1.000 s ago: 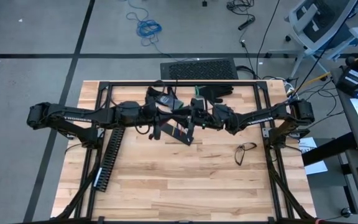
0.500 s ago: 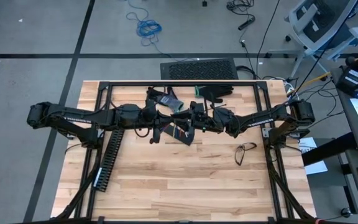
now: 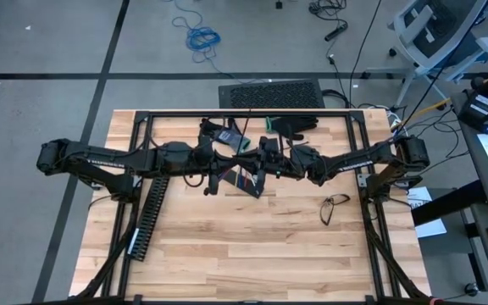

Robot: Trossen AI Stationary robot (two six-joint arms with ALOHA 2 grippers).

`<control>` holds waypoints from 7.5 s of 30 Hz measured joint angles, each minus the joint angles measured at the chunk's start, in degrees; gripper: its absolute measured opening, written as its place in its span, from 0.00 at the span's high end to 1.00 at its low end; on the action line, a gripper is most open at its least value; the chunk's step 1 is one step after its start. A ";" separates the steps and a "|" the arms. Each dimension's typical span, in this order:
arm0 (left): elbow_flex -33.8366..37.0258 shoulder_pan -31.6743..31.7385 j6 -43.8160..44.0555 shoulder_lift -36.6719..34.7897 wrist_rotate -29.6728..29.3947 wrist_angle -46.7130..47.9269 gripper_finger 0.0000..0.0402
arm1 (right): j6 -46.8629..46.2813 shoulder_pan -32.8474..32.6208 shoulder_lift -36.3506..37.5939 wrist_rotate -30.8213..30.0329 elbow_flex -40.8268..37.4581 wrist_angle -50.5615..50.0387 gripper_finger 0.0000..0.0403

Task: Ziptie cables
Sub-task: Wrap the cables using a black zip tie, then move the black cable duct to the center of the table

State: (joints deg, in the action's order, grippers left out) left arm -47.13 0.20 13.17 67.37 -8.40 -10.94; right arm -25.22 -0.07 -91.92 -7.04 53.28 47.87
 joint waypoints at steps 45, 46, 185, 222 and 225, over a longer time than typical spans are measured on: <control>0.71 -2.02 8.80 -5.65 9.03 7.04 0.62 | 6.86 -0.30 3.83 -0.74 -0.01 -22.82 0.49; 0.46 -2.09 8.73 -7.85 9.94 9.50 0.62 | 9.17 0.03 4.53 -3.82 -0.04 -27.12 0.47; 0.70 -3.86 6.64 -47.59 -5.15 55.10 0.62 | -24.17 1.29 -63.67 9.40 78.82 -38.83 0.53; 3.85 0.26 49.10 -11.43 -24.85 74.38 1.00 | 20.60 21.04 -31.90 -1.90 78.89 -105.08 1.00; 5.49 3.68 56.87 -9.84 -30.30 73.15 1.00 | 21.49 21.11 -31.82 -1.87 78.90 -105.19 1.00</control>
State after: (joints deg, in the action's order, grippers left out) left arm -41.65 3.88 70.04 57.53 -38.69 62.21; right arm -3.73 21.04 -123.74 -8.90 132.18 -57.32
